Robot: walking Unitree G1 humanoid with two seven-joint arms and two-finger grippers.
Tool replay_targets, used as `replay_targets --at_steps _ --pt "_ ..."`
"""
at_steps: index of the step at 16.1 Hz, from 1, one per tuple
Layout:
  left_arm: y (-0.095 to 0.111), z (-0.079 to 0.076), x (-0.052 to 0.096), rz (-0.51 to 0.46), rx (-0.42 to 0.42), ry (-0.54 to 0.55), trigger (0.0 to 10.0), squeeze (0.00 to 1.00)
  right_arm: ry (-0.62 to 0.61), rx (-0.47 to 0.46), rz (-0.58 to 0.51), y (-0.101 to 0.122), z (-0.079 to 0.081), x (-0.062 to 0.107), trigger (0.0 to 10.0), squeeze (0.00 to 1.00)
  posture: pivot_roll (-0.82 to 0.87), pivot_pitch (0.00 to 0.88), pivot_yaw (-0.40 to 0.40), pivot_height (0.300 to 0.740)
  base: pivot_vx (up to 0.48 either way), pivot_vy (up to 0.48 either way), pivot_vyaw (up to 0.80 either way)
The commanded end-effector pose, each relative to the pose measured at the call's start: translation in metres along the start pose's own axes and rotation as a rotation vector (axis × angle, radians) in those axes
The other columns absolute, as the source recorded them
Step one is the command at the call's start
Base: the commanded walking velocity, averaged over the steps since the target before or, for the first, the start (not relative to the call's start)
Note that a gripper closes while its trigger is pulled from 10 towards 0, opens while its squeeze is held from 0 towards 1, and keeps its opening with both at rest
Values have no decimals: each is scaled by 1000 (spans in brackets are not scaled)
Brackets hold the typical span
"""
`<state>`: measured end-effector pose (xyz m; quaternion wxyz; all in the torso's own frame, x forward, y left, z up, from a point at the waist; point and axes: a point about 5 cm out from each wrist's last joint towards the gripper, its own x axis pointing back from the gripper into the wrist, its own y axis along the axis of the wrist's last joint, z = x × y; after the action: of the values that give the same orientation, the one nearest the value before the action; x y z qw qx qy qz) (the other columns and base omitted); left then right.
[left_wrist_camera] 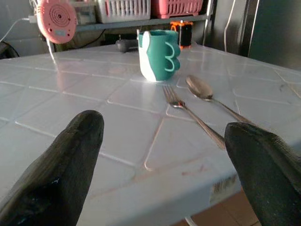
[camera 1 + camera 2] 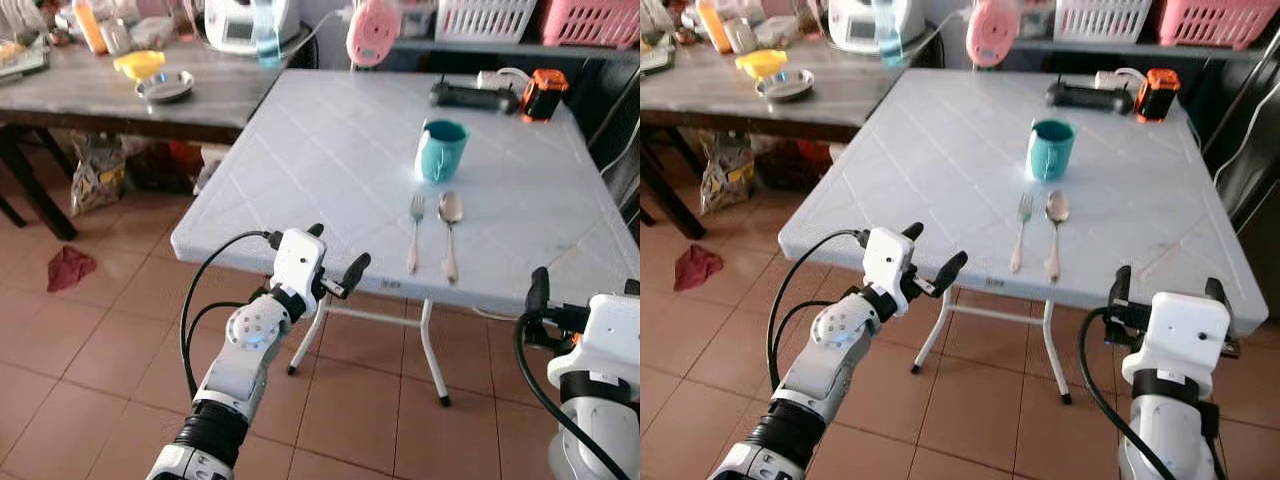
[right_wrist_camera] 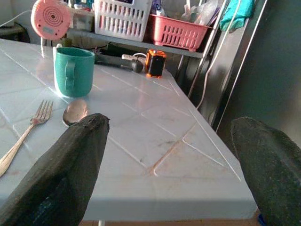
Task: Setting the table
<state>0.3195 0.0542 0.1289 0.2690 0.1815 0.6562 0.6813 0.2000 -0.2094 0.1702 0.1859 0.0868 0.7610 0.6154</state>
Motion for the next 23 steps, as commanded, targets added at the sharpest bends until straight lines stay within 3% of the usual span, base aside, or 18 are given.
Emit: replay_targets --at_steps 1,11,15,18,23 --pt "2 1 0 -8 -5 -4 10000 0 6 -5 -6 2 1 0 10000 0 -94 91 50 740 292 0 0" --pt "1 -1 0 -5 -13 -21 10000 0 6 -16 -4 1 4 1 10000 0 -92 92 58 740 294 0 0" --pt "1 0 1 -1 -20 -22 10000 0 11 -108 22 -1 6 7 10000 0 -90 94 58 740 294 0 0" --pt "1 7 4 1 -31 3 10000 0 24 -68 21 -2 5 14 10000 0 -94 106 62 740 294 0 0" --pt "1 7 5 -2 -34 10 10000 0 46 -83 19 -2 8 16 10000 0 -93 106 59 740 307 0 0"
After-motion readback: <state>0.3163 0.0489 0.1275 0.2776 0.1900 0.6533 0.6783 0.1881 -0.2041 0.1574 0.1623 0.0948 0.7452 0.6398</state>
